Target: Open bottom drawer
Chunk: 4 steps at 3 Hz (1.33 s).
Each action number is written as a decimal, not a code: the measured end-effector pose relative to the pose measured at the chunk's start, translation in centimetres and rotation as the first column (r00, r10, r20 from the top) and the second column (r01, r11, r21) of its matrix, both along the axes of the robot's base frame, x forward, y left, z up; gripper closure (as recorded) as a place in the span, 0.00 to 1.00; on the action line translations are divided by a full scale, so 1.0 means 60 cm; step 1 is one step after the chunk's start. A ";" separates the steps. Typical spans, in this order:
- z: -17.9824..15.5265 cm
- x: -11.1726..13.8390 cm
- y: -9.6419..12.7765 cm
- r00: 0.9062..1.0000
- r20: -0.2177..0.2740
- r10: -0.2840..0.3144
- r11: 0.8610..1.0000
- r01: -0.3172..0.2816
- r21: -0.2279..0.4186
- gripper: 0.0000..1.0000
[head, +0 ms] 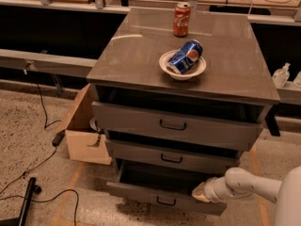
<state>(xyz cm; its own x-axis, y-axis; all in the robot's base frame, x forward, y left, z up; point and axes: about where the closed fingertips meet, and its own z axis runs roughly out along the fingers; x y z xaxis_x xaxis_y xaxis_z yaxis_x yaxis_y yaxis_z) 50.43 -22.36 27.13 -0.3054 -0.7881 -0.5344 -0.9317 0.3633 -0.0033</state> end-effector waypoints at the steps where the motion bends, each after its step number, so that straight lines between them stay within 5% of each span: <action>1: -0.015 0.008 -0.005 0.999 0.047 -0.025 1.000 0.025 -0.003 1.00; 4: -0.098 0.061 -0.003 0.990 0.134 -0.035 0.999 0.039 -0.024 1.00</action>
Offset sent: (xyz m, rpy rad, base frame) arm 0.0234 -0.0139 -0.0412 -0.0354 -0.1562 -0.0577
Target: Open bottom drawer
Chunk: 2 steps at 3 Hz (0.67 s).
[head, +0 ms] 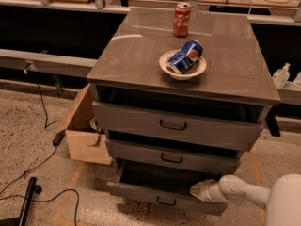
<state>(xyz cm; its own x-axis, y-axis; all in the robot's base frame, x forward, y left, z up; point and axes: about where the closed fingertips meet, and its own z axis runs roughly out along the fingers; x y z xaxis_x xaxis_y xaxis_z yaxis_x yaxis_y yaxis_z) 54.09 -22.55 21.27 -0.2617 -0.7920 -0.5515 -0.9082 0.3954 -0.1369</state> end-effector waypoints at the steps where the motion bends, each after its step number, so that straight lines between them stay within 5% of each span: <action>1: -0.020 0.018 0.001 1.000 0.009 0.003 1.000 -0.003 -0.008 1.00; 2: -0.042 0.024 0.005 1.000 -0.003 0.006 1.000 -0.006 -0.011 1.00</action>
Offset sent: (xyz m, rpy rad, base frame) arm 0.0214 0.0011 -0.0379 -0.0187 0.0116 0.0054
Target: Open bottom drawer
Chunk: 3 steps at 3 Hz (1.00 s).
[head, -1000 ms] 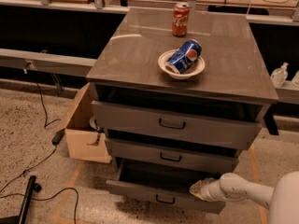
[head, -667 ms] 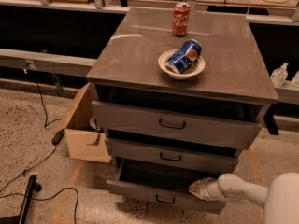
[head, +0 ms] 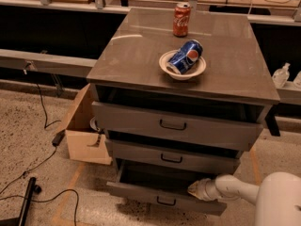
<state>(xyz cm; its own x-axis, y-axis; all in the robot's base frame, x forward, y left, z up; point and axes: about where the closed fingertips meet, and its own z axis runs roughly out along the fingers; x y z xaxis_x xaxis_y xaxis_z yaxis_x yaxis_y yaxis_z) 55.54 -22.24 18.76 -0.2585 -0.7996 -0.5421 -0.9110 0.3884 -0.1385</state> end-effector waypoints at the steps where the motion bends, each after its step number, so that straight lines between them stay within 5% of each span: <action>1: -0.015 -0.008 0.002 0.999 -0.033 0.011 1.000 -0.011 -0.004 1.00; 3: -0.018 -0.081 -0.006 0.989 -0.145 0.026 0.999 -0.029 -0.016 1.00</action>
Offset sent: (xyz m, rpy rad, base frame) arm -0.0494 -0.0050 -0.0145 -0.0171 0.1598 0.0356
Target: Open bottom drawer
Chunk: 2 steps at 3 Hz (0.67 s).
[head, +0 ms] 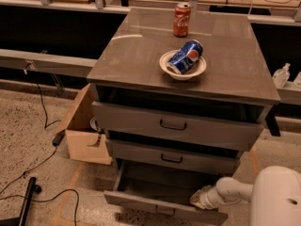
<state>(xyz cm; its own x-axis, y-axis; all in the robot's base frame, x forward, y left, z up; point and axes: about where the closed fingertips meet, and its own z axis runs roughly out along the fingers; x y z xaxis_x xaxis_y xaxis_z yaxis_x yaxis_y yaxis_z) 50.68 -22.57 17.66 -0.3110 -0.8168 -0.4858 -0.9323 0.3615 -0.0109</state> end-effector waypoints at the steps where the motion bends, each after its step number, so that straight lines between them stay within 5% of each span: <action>1: 0.009 -0.077 -0.012 0.995 -0.097 -0.017 1.000 0.015 -0.026 1.00; 2: 0.002 -0.147 -0.024 0.980 -0.197 -0.040 0.998 0.030 -0.057 1.00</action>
Offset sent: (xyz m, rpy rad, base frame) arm -0.1368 -0.0269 0.0001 -0.0927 0.3193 -0.0625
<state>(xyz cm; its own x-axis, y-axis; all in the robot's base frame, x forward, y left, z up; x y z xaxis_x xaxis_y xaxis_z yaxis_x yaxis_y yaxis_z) 41.86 -24.03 17.76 -0.4257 -0.8268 -0.3678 -0.9047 0.3979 0.1525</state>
